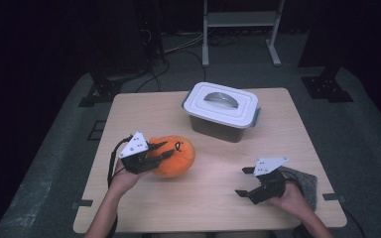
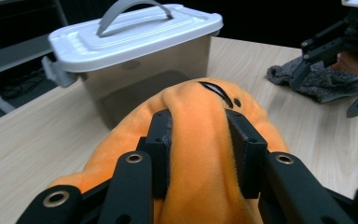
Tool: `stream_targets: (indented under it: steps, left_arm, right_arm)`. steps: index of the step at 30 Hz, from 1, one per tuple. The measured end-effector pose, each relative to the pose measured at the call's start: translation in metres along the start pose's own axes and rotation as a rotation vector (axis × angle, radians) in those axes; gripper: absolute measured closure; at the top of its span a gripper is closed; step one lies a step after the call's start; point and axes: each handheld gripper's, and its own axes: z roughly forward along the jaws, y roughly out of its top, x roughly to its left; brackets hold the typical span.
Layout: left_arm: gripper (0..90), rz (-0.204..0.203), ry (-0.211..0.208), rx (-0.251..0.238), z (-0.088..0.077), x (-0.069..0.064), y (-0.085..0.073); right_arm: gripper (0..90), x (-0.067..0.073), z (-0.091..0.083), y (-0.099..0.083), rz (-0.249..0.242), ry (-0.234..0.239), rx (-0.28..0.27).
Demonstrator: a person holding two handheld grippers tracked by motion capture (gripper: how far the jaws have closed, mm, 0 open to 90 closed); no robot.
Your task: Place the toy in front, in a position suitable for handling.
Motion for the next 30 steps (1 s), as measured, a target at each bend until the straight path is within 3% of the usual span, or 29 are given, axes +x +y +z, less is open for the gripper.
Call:
stream_targets:
  steps: [21,30]
  left_arm:
    - [65.1,0.041,-0.105,0.029,0.039,-0.031,0.012]
    - [64.8,0.038,-0.127,0.033,0.051,-0.043,0.012]
  right_arm:
    - [18.3,-0.001,-0.005,-0.002,0.003,-0.007,-0.006]
    - [18.4,-0.001,-0.006,-0.002,0.006,-0.007,-0.002]
